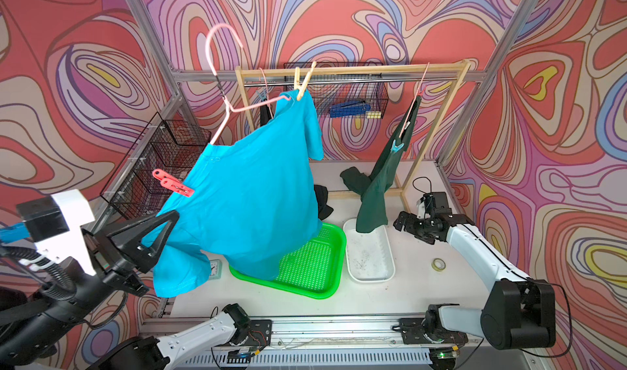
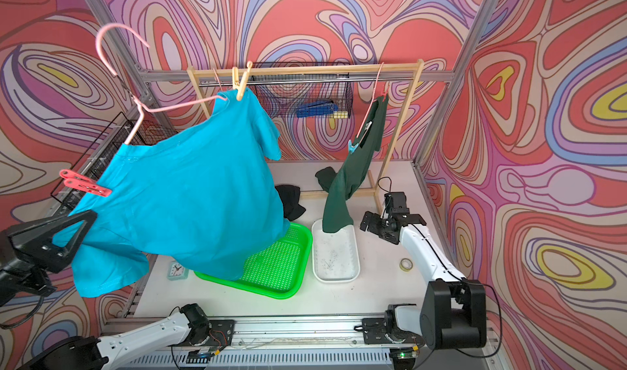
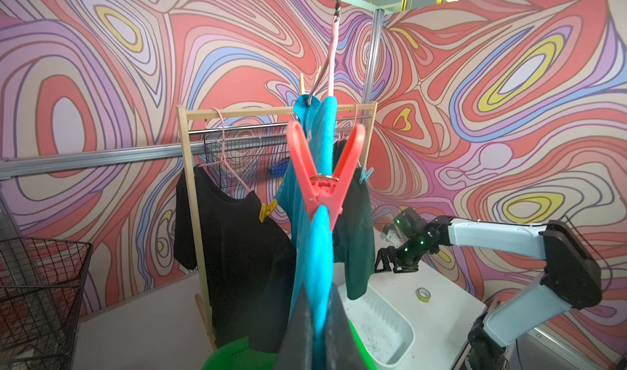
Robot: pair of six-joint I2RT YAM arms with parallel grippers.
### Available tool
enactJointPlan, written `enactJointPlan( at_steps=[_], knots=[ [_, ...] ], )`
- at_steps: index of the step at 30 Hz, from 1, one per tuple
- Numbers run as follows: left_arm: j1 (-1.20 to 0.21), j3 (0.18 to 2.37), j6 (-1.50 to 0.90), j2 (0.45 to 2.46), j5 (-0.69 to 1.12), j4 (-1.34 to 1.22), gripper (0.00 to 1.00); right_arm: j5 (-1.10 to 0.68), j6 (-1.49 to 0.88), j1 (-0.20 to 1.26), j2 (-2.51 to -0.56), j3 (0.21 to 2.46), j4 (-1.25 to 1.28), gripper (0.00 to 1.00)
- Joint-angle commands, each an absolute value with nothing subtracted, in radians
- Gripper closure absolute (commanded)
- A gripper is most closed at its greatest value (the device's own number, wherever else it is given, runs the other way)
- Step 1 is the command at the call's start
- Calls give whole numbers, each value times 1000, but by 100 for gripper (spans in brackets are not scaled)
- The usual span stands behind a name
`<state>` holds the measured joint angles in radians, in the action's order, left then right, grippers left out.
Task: Remove the clothespins securing t-shirts to the hanger
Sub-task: Pick up the hanger from the clothes rail.
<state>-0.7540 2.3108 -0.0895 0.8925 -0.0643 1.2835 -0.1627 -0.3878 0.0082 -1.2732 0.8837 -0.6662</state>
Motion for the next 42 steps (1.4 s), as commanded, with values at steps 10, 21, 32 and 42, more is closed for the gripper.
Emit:
enactJointPlan(
  at_steps=[10, 21, 32, 42],
  knots=[
    [-760, 1867, -128, 682, -44, 1200, 100, -42, -531, 305, -1149, 911, -732, 2],
    [-760, 1477, -169, 554, -7, 1086, 100, 191, -736, 727, -1297, 1001, -722, 4],
    [-760, 1338, -135, 506, -13, 1031, 100, 254, -827, 892, -1540, 1090, -702, 8],
    [-759, 1305, -147, 498, 25, 979, 100, 280, -805, 894, -1617, 1078, -684, 19]
  ],
)
